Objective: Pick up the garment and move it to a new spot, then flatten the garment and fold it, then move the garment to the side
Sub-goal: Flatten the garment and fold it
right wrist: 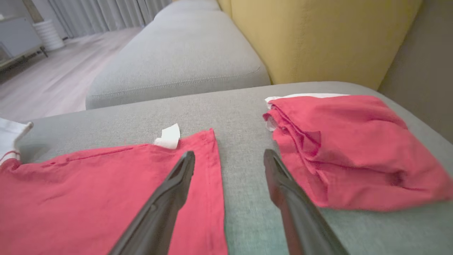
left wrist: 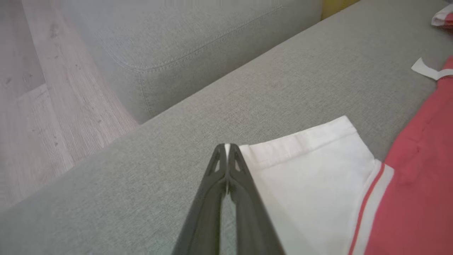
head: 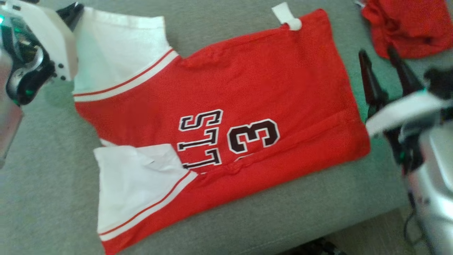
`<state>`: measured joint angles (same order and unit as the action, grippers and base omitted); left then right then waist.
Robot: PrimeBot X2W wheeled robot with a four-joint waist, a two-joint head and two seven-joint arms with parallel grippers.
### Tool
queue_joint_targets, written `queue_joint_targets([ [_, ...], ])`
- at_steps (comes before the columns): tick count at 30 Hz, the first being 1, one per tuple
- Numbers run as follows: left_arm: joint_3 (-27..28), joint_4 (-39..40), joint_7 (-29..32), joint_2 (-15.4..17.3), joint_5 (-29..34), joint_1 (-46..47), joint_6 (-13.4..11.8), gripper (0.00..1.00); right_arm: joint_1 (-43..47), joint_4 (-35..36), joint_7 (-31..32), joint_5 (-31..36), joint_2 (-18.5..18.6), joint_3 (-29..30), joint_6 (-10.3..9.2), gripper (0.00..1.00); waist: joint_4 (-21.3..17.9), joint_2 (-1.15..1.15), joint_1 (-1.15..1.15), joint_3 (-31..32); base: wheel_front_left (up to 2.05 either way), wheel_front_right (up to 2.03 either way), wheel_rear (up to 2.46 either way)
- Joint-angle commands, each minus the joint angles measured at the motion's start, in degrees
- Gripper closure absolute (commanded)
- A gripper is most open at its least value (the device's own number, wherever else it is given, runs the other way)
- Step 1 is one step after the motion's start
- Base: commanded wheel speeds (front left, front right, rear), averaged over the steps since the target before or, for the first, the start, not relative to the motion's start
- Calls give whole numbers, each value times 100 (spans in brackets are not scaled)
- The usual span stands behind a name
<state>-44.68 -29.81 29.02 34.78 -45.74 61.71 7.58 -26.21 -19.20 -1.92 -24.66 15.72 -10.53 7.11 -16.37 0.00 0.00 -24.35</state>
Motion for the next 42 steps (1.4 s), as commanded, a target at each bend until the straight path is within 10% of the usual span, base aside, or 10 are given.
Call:
queue_joint_targets([
  [1, 129, 246, -183, 174, 25, 413, -9, 100, -450, -128, 320, -45, 161, -127, 37, 0, 225, 0, 0, 46, 0, 0, 0],
  [13, -487, 335, -630, 217, -103, 813, -9, 100, -2407, -2187, 1900, -328, 135, -641, 37, 0, 671, 0, 0, -141, 0, 0, 0],
  [15, -523, 316, -654, 212, -135, 833, -9, 100, -2480, -2292, 1895, -325, 129, -659, 37, 11, 691, 0, 0, -145, 0, 0, 0],
  [18, -633, 262, -708, 199, -236, 889, -9, 100, -2640, -2550, 1849, -329, 104, -742, 37, 55, 739, 0, 0, -159, 0, 0, 0],
  [25, -862, 163, -797, 243, -433, 1056, -9, 100, -2865, -2864, 1603, -325, 137, -1038, 37, 100, 773, 0, 0, -195, 0, 0, 0],
  [42, -1238, 230, -2427, 291, -796, 1424, -9, 100, -3149, -3010, 599, -913, 518, -1135, 37, 100, 981, 0, 0, -21, 0, 0, 0],
])
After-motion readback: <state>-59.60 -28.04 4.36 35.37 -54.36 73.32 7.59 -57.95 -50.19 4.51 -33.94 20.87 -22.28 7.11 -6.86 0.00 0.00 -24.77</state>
